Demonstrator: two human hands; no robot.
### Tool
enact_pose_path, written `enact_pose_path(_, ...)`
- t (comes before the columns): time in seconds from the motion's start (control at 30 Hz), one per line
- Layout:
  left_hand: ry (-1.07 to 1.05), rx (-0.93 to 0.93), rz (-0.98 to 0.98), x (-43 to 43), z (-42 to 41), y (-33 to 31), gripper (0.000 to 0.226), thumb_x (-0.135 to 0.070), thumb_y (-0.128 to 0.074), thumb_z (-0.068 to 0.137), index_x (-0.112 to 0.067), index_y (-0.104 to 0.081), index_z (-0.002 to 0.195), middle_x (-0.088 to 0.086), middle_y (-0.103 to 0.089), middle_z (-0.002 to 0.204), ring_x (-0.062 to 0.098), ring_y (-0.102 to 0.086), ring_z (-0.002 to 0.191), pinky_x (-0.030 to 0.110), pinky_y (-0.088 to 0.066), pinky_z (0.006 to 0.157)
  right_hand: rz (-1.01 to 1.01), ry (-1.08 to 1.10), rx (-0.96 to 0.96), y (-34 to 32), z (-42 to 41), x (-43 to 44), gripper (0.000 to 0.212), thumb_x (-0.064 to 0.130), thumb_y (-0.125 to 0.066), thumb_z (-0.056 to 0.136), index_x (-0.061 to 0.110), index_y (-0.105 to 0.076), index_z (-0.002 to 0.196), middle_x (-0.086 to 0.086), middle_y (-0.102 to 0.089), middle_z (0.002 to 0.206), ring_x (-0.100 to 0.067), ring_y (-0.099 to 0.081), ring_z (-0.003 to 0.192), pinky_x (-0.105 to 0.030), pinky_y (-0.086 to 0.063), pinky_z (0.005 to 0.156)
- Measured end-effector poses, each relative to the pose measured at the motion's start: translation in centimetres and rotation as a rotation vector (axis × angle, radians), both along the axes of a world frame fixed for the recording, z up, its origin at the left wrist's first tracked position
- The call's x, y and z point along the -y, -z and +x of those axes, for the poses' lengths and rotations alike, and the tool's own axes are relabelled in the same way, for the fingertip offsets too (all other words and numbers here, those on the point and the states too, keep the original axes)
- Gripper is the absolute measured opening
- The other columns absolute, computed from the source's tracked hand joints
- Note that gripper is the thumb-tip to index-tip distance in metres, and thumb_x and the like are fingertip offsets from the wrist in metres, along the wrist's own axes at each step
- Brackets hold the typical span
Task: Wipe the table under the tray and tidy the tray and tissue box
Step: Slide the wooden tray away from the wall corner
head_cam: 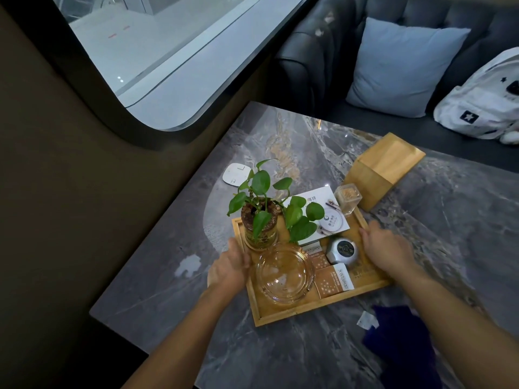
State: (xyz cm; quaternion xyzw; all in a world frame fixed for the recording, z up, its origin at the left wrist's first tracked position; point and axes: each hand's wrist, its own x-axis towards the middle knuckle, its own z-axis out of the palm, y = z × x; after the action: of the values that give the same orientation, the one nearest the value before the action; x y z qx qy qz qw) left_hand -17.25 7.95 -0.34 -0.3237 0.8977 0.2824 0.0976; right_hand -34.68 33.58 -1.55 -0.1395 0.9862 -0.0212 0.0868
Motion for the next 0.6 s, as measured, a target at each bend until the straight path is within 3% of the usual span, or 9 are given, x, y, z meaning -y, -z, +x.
enact_pose_path(0.2,-0.002,0.034,0.083,0.3,1.1,0.2,0.024,-0.032,-0.041,0.092,-0.012,-0.045,0.105,0.014,-0.063,0.102,0.033,-0.060,0.091,0.038,-0.043,0.069,-0.144,0.063,0.078,-0.8,0.7,-1.7,0.027,0.031,-0.045,0.090,0.012,-0.051,0.108,-0.015,-0.063,0.109,-0.033,-0.058,0.097,-0.042,-0.047,0.079)
enact_pose_path(0.4,-0.011,-0.209,0.085,-1.7,5.0,0.8,0.024,-0.021,-0.042,0.089,-0.021,-0.056,0.110,0.007,-0.067,0.103,0.025,-0.063,0.089,0.033,-0.046,0.067,-0.244,0.195,0.139,-1.6,3.6,-4.5,0.033,0.038,-0.048,0.089,0.010,-0.054,0.105,-0.013,-0.062,0.109,-0.029,-0.057,0.096,-0.041,-0.047,0.081)
enact_pose_path(0.5,0.095,-0.262,0.024,-2.7,7.1,1.4,0.042,-0.012,-0.048,0.087,-0.016,-0.048,0.129,0.013,-0.061,0.115,0.030,-0.056,0.104,0.041,-0.049,0.085,-0.331,0.236,0.120,-2.0,6.5,-5.9,0.039,0.043,-0.050,0.087,0.010,-0.056,0.108,-0.014,-0.061,0.113,-0.029,-0.056,0.098,-0.034,-0.041,0.075)
enact_pose_path(0.6,0.199,-0.219,-0.120,-3.3,8.9,2.2,0.054,-0.020,-0.052,0.089,-0.012,-0.035,0.140,0.011,-0.042,0.145,0.029,-0.043,0.128,0.041,-0.037,0.106,-0.319,0.251,0.102,-2.1,9.8,-7.0,0.053,0.052,-0.049,0.084,0.015,-0.050,0.121,-0.014,-0.057,0.123,-0.031,-0.053,0.109,-0.040,-0.042,0.086)
